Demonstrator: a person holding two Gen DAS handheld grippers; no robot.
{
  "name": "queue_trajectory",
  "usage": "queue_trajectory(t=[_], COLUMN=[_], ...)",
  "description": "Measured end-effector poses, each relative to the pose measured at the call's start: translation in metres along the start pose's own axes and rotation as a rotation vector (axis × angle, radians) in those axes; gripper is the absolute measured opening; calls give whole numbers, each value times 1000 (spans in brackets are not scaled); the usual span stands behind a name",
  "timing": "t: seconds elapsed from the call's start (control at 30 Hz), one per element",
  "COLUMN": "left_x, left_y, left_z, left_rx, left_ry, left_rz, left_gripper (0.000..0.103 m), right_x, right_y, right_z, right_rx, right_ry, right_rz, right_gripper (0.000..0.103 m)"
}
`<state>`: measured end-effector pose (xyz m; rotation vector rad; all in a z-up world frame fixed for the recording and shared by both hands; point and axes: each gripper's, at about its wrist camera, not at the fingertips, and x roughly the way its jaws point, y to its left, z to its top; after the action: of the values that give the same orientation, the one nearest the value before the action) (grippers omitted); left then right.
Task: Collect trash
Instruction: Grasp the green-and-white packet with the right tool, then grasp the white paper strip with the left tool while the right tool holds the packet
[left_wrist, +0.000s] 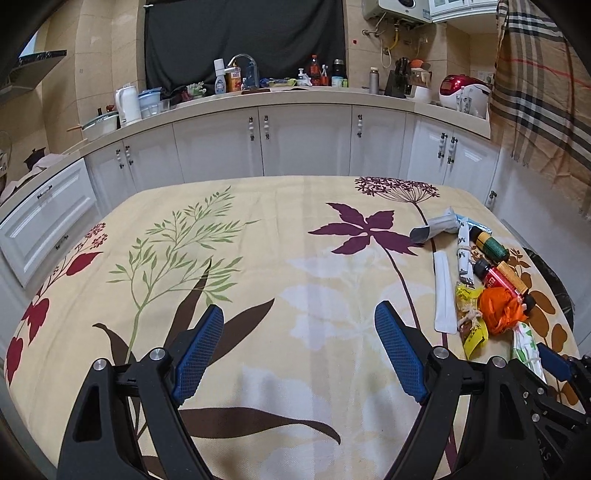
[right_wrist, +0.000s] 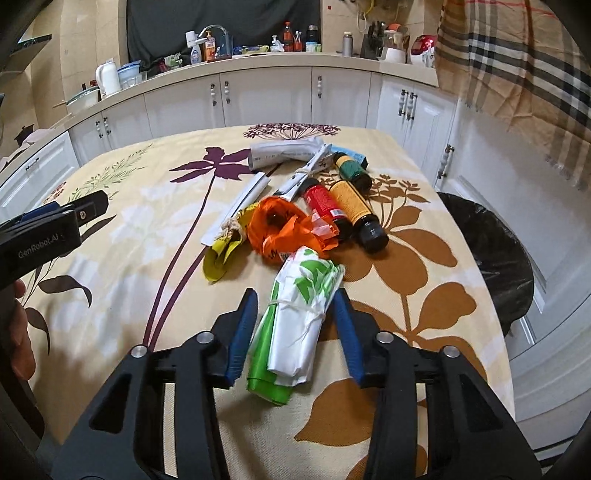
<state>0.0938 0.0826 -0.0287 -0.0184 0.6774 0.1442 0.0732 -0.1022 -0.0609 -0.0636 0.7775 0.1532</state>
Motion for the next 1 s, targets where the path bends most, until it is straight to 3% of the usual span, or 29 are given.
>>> queue_trajectory(t=[0.07, 0.5, 1.0], left_x=[0, 4, 48], left_y=[-2, -42, -80], left_z=[-1, 0, 11], left_rx=[1, 67, 163], left_ry=[3, 24, 140], left_rz=[-9, -102, -179], left_gripper=[81, 81, 77], right_x=[-1, -19, -14], right_y=[2, -16, -64], right_z=[-1, -6, 9], right_rx=[-14, 18, 105], right_ry=[4, -30, -58], right_rz=[-2, -13, -47], right_gripper=[30, 30, 30])
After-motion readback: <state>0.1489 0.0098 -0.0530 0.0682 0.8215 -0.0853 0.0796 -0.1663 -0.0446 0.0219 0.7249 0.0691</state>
